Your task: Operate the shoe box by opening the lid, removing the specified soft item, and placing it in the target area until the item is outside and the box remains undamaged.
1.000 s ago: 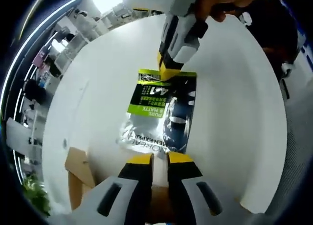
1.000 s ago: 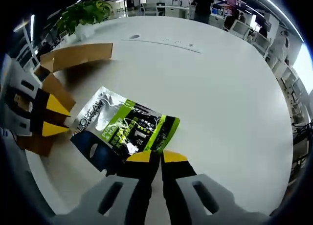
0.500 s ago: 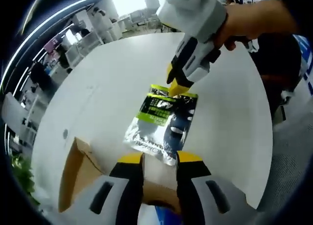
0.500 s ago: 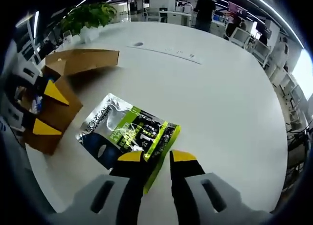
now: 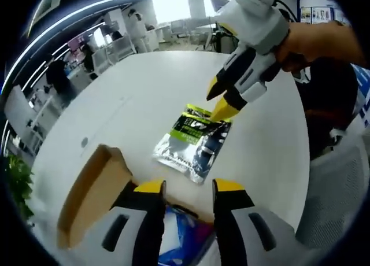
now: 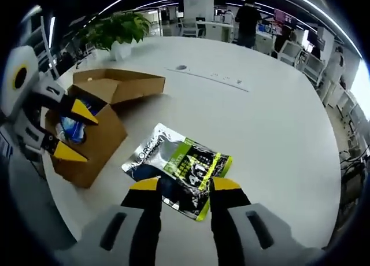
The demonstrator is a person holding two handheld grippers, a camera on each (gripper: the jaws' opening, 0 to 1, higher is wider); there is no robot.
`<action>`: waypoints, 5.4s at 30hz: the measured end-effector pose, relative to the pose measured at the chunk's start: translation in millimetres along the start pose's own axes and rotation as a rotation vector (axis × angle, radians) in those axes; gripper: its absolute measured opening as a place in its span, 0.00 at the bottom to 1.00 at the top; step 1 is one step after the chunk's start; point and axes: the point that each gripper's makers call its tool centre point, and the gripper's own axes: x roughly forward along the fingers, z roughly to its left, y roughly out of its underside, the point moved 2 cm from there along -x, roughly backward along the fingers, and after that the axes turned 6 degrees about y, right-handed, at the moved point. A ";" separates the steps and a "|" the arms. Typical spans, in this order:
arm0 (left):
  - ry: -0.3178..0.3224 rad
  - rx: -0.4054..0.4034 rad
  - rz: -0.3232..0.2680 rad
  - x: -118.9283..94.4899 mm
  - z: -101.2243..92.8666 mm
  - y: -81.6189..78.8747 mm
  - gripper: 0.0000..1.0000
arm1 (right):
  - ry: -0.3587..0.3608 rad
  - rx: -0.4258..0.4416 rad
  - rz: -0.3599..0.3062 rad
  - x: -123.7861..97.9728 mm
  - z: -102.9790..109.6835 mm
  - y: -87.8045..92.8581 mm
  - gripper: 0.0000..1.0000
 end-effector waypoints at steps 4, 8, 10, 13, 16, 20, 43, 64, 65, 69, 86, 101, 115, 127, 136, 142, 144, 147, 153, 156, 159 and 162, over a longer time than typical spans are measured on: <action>-0.014 -0.030 -0.021 -11.4 2.6 3.6 0.34 | -0.019 -0.001 -0.009 -7.7 12.1 -4.7 0.32; -0.023 -0.070 -0.046 -21.6 4.9 6.0 0.35 | -0.043 0.010 -0.023 -15.1 25.7 -10.7 0.32; -0.029 -0.084 -0.057 -27.7 6.0 7.6 0.36 | -0.052 0.003 -0.032 -19.2 32.9 -14.3 0.32; -0.033 -0.100 -0.068 -34.6 7.1 10.6 0.37 | -0.065 -0.004 -0.043 -22.5 41.6 -18.7 0.32; -0.040 -0.116 -0.077 -41.6 8.4 14.6 0.37 | -0.078 -0.009 -0.050 -24.7 50.5 -21.6 0.32; -0.049 -0.138 -0.086 -53.1 11.0 22.9 0.37 | -0.092 -0.018 -0.056 -26.8 62.4 -24.4 0.32; -0.136 -0.257 -0.109 -103.4 44.7 78.0 0.40 | -0.194 -0.065 -0.082 -22.3 129.3 -50.0 0.31; -0.273 -0.405 -0.117 -153.3 84.1 141.8 0.40 | -0.298 -0.098 -0.102 0.4 188.8 -68.3 0.29; -0.280 -0.409 -0.116 -155.1 85.6 145.0 0.40 | -0.303 -0.098 -0.103 1.9 191.0 -68.9 0.29; -0.311 -0.449 -0.114 -166.0 91.2 161.1 0.40 | -0.328 -0.110 -0.116 7.2 202.3 -73.1 0.28; -0.376 -0.583 -0.077 -182.4 102.2 216.5 0.35 | -0.382 -0.207 -0.113 36.9 234.9 -79.8 0.25; -0.359 -0.723 -0.069 -175.3 95.3 242.7 0.08 | -0.400 -0.197 -0.092 63.3 249.5 -80.7 0.25; -0.357 -0.723 -0.065 -174.1 95.1 243.1 0.06 | -0.389 -0.144 -0.032 85.4 261.0 -79.2 0.25; -0.365 -0.722 -0.078 -173.7 94.9 244.4 0.06 | -0.360 -0.023 0.025 95.3 269.0 -77.7 0.08; -0.377 -0.716 -0.078 -173.5 94.8 245.3 0.06 | -0.361 -0.041 0.027 84.4 266.2 -75.7 0.00; -0.383 -0.699 -0.059 -172.8 94.5 245.5 0.06 | -0.339 -0.020 -0.018 76.5 261.1 -77.1 0.00; -0.385 -0.692 -0.051 -172.5 94.1 245.2 0.06 | -0.334 -0.005 -0.029 73.6 258.0 -77.6 0.00; -0.387 -0.686 -0.041 -172.4 93.3 244.8 0.06 | -0.328 0.011 -0.041 70.4 252.9 -78.8 0.00; -0.384 -0.672 -0.020 -171.9 93.1 244.0 0.06 | -0.319 0.046 -0.069 63.9 238.7 -80.8 0.00; -0.382 -0.666 -0.010 -171.6 93.7 244.2 0.06 | -0.317 0.055 -0.079 60.7 233.6 -81.0 0.00; -0.382 -0.657 0.004 -171.5 92.9 243.6 0.06 | -0.313 0.058 -0.088 56.6 229.2 -81.1 0.00; -0.376 -0.656 0.014 -172.0 93.8 243.6 0.06 | -0.307 0.057 -0.094 52.7 223.6 -81.2 0.00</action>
